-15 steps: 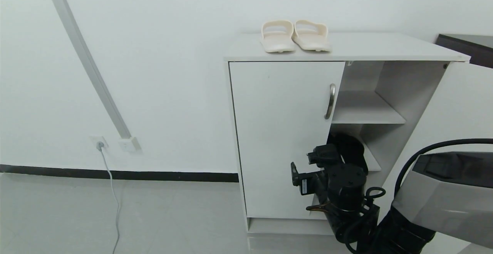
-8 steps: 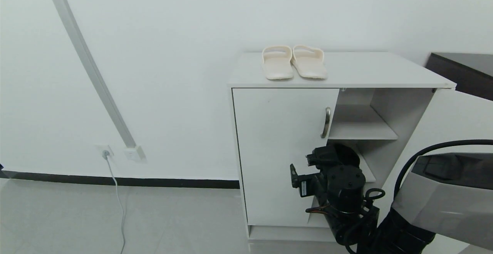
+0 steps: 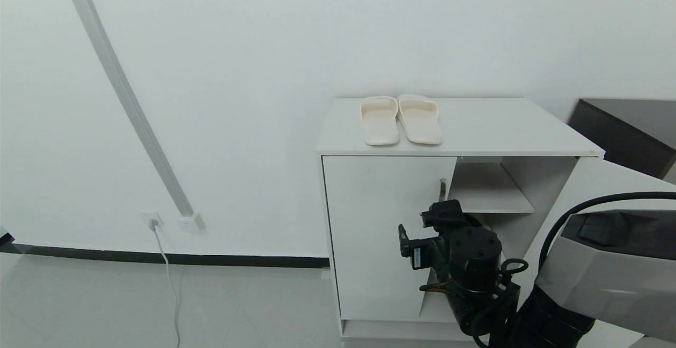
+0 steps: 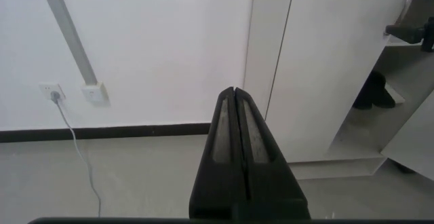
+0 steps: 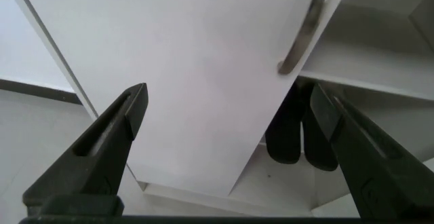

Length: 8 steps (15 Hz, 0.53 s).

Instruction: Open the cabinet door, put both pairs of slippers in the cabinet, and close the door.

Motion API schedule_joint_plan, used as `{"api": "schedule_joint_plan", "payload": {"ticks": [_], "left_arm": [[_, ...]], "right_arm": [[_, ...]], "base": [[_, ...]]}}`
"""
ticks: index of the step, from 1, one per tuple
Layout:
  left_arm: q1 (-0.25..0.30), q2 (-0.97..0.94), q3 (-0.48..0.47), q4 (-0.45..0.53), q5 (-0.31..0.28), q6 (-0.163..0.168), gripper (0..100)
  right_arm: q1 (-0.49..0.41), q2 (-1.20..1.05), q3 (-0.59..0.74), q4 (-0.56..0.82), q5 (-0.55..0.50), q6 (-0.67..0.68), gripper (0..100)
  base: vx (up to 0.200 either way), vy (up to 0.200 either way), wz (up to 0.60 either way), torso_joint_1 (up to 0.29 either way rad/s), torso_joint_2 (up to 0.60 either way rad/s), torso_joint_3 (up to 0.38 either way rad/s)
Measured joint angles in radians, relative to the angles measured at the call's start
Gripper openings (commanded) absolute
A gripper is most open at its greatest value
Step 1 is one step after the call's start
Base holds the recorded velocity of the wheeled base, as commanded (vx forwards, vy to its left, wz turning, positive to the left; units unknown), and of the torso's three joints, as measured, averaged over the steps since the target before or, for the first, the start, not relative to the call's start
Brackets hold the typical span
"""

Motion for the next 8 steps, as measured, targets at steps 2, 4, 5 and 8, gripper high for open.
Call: {"api": "schedule_joint_plan", "payload": {"ticks": [2, 4, 5, 8], "left_arm": [[0.0, 0.0, 0.0, 0.0, 0.0, 0.0, 0], [0.0, 0.0, 0.0, 0.0, 0.0, 0.0, 0], [0.0, 0.0, 0.0, 0.0, 0.0, 0.0, 0], [0.0, 0.0, 0.0, 0.0, 0.0, 0.0, 0]], "right_arm": [[0.0, 0.004, -0.001, -0.002, 0.0, 0.0, 100], [0.0, 0.006, 0.0, -0.014, 0.0, 0.0, 100], [0.0, 0.007, 0.0, -0.014, 0.0, 0.0, 100], [0.0, 0.01, 0.0, -0.014, 0.0, 0.0, 100]], "base": [[0.0, 0.0, 0.0, 0.22, -0.53, -0.308], [0.0, 0.0, 0.0, 0.241, -0.56, -0.322], [0.0, 0.0, 0.0, 0.242, -0.57, -0.334], [0.0, 0.0, 0.0, 0.259, -0.59, -0.341]]}}
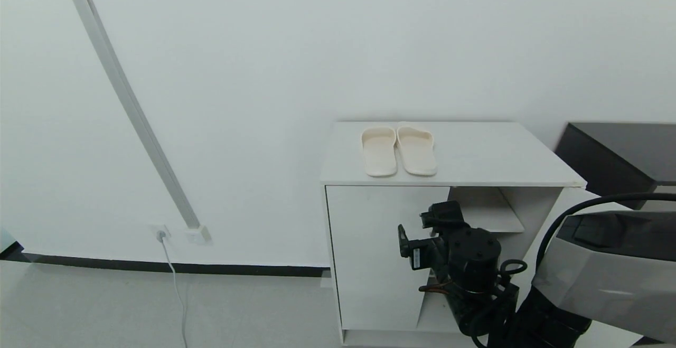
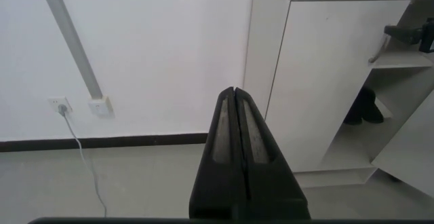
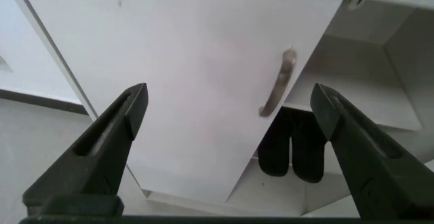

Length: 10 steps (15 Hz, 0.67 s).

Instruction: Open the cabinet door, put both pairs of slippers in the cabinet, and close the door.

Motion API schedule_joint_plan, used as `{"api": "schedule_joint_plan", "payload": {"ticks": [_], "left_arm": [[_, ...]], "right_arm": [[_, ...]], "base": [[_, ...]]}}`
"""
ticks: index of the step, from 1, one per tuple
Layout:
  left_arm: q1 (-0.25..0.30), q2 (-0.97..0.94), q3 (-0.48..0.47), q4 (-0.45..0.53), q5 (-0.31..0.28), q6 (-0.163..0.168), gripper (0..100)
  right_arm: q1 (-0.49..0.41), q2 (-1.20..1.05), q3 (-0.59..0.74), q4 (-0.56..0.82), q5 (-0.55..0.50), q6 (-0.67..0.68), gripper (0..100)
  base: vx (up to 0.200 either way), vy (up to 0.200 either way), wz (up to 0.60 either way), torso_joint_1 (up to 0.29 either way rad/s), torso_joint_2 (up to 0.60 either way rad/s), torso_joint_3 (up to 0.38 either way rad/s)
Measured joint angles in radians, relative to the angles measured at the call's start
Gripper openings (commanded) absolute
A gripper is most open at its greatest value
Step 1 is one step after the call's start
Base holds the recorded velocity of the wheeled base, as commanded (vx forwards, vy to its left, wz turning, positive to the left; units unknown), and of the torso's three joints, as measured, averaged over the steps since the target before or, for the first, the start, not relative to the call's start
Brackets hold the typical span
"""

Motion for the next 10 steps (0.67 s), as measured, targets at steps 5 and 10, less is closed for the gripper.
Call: {"api": "schedule_joint_plan", "payload": {"ticks": [5, 10], "left_arm": [[0.0, 0.0, 0.0, 0.0, 0.0, 0.0, 0], [0.0, 0.0, 0.0, 0.0, 0.0, 0.0, 0]], "right_arm": [[0.0, 0.001, 0.0, 0.002, 0.0, 0.0, 100], [0.007, 0.001, 0.0, 0.001, 0.0, 0.0, 100]], "base": [[0.0, 0.0, 0.0, 0.222, -0.5, -0.275], [0.0, 0.0, 0.0, 0.181, -0.37, -0.203]]}}
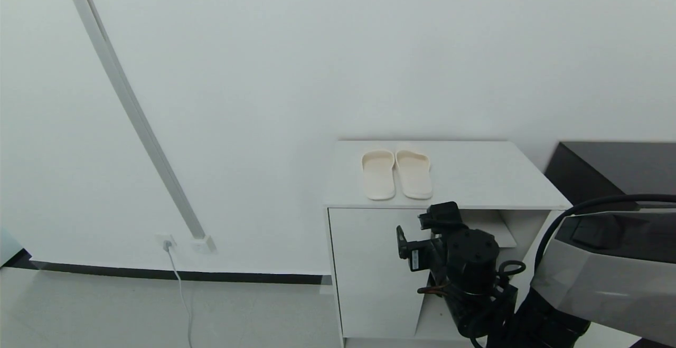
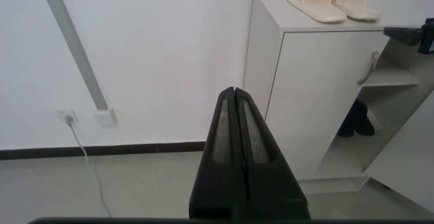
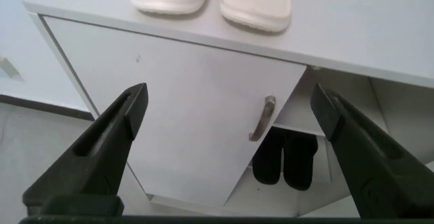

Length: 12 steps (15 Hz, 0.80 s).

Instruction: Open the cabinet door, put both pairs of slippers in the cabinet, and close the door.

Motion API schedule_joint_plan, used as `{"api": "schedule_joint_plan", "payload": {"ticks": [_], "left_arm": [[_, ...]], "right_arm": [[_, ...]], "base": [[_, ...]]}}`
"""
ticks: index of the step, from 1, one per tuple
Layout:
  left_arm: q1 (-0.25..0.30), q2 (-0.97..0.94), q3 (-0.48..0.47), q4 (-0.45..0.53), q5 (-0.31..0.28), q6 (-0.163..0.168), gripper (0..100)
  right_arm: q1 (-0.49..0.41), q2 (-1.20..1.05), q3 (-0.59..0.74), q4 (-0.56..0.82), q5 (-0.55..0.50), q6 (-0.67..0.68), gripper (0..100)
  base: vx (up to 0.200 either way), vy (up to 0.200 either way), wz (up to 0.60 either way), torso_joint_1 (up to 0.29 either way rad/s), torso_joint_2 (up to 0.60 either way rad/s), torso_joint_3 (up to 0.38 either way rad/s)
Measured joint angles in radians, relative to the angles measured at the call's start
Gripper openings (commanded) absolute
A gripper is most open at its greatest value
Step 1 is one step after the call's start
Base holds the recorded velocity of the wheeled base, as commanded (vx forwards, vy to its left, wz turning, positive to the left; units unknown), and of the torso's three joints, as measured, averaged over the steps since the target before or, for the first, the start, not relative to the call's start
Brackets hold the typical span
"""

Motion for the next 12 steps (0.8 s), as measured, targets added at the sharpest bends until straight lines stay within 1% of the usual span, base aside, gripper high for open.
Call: {"api": "schedule_joint_plan", "payload": {"ticks": [3, 4, 5, 7, 8, 9, 10, 12], "left_arm": [[0.0, 0.0, 0.0, 0.0, 0.0, 0.0, 0], [0.0, 0.0, 0.0, 0.0, 0.0, 0.006, 0], [0.0, 0.0, 0.0, 0.0, -0.001, 0.014, 0], [0.0, 0.0, 0.0, 0.0, -0.002, 0.013, 0], [0.0, 0.0, 0.0, 0.0, -0.002, 0.011, 0], [0.0, 0.0, 0.0, 0.0, -0.002, 0.011, 0], [0.0, 0.0, 0.0, 0.0, -0.002, 0.011, 0], [0.0, 0.0, 0.0, 0.0, 0.0, 0.009, 0]], "right_arm": [[-0.001, 0.0, 0.001, -0.003, 0.0, -0.001, 100], [-0.002, 0.0, 0.001, -0.01, 0.0, -0.001, 100], [-0.003, 0.0, 0.0, -0.037, 0.01, -0.012, 100], [-0.003, 0.005, 0.001, -0.111, 0.032, -0.066, 100], [-0.002, 0.007, 0.003, -0.115, 0.032, -0.087, 100], [-0.002, 0.008, -0.004, -0.103, 0.031, -0.095, 100], [-0.003, 0.008, -0.023, -0.055, 0.03, -0.092, 100], [-0.01, 0.004, -0.118, 0.122, 0.028, -0.055, 100]], "base": [[0.0, 0.0, 0.0, 0.167, -0.35, -0.188], [0.0, 0.0, 0.0, 0.154, -0.35, -0.188], [0.0, 0.0, 0.0, 0.168, -0.36, -0.183], [0.0, 0.0, 0.0, 0.078, -0.16, -0.078], [0.0, 0.0, 0.0, 0.0, 0.0, 0.0], [0.0, 0.0, 0.0, 0.0, 0.0, 0.0], [0.0, 0.0, 0.0, 0.0, 0.0, 0.0], [0.0, 0.0, 0.0, 0.0, 0.0, 0.0]]}}
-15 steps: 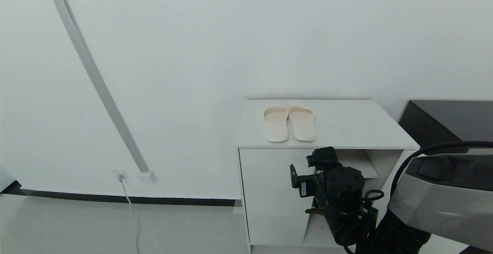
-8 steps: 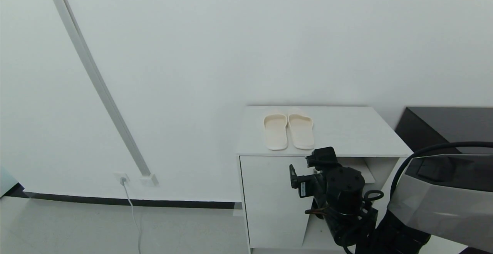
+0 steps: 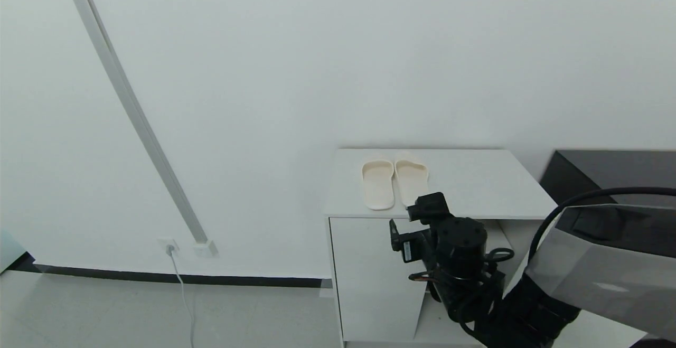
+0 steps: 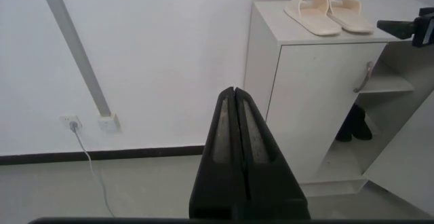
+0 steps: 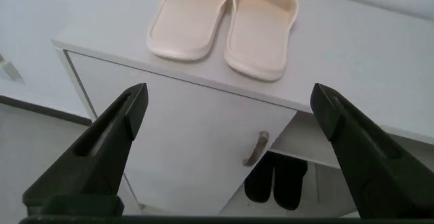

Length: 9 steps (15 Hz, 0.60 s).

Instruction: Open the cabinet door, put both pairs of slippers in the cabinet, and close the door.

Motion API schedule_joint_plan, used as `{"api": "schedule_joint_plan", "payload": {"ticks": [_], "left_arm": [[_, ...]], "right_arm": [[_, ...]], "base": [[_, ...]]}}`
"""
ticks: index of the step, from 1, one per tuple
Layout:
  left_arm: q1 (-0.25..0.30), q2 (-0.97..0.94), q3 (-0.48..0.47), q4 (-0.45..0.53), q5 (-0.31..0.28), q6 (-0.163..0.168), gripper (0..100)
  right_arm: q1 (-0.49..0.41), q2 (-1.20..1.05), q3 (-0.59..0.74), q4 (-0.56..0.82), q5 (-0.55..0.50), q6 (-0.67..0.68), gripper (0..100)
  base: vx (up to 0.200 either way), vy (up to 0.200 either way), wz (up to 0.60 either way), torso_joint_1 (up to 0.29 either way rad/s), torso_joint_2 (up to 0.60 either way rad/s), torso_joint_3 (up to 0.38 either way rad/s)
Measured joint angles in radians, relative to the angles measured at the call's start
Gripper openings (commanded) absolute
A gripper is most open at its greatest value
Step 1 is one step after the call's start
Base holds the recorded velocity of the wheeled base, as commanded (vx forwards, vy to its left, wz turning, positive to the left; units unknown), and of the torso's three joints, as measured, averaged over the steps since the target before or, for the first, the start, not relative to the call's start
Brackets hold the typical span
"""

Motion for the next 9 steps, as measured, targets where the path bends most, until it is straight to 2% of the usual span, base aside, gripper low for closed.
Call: {"api": "schedule_joint_plan", "payload": {"ticks": [3, 5, 9], "left_arm": [[0.0, 0.0, 0.0, 0.0, 0.001, 0.005, 0], [0.0, 0.0, 0.0, 0.0, 0.007, 0.011, 0], [0.0, 0.0, 0.0, 0.0, 0.01, 0.006, 0]], "right_arm": [[-0.004, -0.042, -0.187, 0.402, -0.006, 0.131, 100], [-0.004, -0.079, -0.292, 0.583, -0.01, 0.233, 100], [0.004, -0.109, -0.328, 0.597, -0.044, 0.248, 100]], "base": [[0.0, 0.0, 0.0, 0.0, 0.0, 0.0], [0.0, 0.0, 0.0, 0.0, 0.0, 0.0], [0.2, 0.0, 0.0, -0.004, 0.0, 0.005]]}}
